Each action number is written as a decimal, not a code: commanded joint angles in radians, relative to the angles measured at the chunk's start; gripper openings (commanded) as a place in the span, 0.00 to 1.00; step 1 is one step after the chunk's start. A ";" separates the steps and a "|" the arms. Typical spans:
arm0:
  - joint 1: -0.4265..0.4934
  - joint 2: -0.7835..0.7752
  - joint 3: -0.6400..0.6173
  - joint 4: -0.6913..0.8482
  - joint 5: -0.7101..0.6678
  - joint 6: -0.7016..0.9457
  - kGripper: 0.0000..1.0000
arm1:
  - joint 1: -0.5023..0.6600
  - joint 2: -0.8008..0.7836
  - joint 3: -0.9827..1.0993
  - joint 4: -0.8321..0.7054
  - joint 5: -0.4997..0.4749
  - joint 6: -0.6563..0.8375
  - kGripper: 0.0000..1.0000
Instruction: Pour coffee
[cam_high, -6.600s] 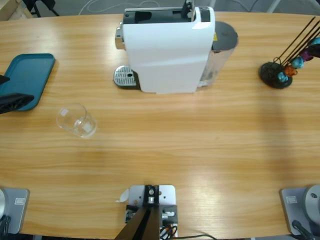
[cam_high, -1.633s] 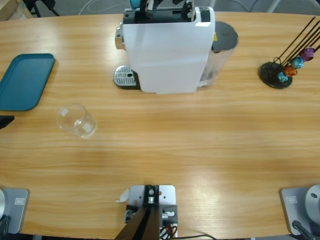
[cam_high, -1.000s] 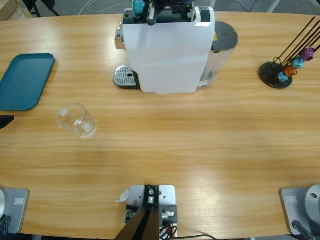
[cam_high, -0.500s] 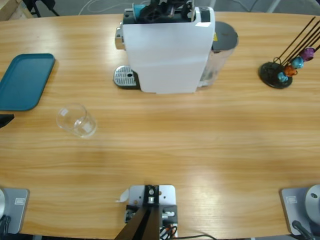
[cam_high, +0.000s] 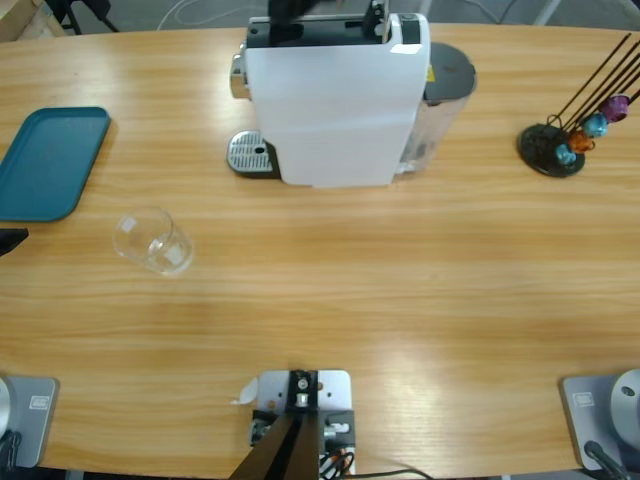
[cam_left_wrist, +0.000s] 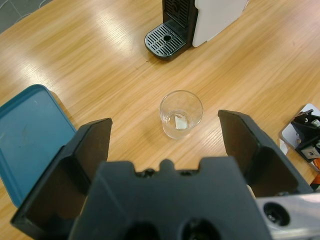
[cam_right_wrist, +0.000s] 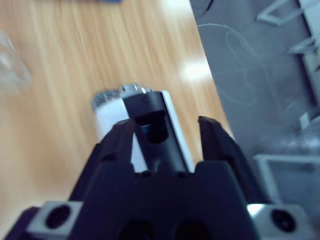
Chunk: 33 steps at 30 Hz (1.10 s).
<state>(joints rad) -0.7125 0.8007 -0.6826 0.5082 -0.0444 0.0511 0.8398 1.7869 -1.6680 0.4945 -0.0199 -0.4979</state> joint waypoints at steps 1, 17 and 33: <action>-0.008 0.006 0.023 -0.010 -0.015 0.012 0.92 | 0.112 -0.099 0.109 -0.016 -0.134 0.461 0.00; -0.008 -0.032 0.034 -0.013 -0.009 0.021 0.93 | 0.152 -0.429 0.480 -0.068 -0.527 1.020 0.00; -0.008 -0.044 0.076 -0.080 -0.009 -0.008 0.99 | 0.022 -0.156 0.289 -0.254 -0.500 1.397 0.00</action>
<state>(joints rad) -0.7128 0.7799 -0.6752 0.4962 -0.0445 0.0669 0.8883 1.4819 -1.3169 0.2473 -0.5404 0.7512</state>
